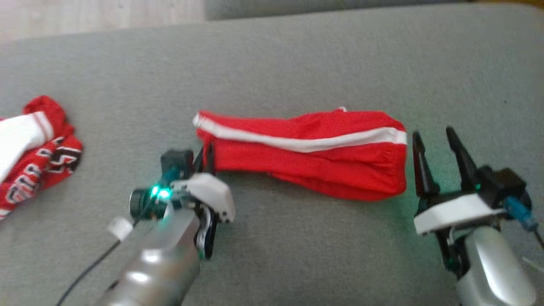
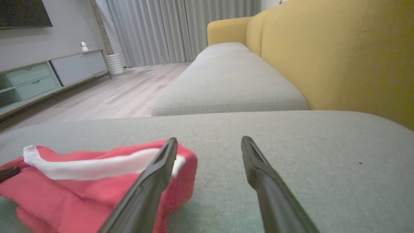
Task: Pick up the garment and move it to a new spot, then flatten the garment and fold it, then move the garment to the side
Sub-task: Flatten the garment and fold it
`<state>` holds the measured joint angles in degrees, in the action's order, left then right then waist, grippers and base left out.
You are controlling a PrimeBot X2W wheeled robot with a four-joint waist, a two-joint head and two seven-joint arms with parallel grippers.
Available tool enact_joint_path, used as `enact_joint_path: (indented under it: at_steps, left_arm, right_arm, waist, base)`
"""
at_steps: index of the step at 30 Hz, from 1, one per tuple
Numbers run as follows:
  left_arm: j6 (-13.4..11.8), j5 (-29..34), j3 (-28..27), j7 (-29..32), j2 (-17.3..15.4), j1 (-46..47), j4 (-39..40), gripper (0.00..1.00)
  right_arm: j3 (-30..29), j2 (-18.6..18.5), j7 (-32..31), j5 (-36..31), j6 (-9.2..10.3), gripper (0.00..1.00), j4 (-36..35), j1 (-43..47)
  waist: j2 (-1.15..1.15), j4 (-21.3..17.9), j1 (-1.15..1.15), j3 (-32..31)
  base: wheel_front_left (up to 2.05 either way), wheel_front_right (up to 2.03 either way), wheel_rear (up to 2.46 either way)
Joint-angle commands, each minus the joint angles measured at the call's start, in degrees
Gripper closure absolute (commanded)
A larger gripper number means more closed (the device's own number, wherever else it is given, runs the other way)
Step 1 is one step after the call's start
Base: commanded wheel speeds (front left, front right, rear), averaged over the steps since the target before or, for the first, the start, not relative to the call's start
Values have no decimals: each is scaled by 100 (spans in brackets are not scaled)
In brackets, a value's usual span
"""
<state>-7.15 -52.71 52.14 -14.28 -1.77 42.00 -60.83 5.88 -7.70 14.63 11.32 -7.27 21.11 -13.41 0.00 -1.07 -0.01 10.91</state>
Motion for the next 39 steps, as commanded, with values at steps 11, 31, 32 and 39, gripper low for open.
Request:
enact_joint_path:
  at_steps: [11,31,32,39]
  left_arm:
    - [-744,1266,-1840,-71,-509,-1883,1713,0]
    - [-446,3974,-3800,-72,-434,-3837,3475,0]
    - [-409,4020,-3830,-72,-405,-3830,3466,0]
    - [-201,4283,-3925,-72,-244,-3767,3397,0]
  right_arm:
    - [170,223,37,-40,-22,0,-8,352]
    - [420,458,37,123,-22,0,62,702]
    - [460,461,37,140,-22,0,76,695]
    - [1348,470,37,970,-22,0,608,637]
  waist:
    - [0,454,1,-784]
    - [0,382,1,-1169]
    - [0,386,1,-1164]
    - [0,495,1,-1096]
  base:
    - [0,0,0]
    - [0,0,0]
    - [0,0,0]
    - [0,0,0]
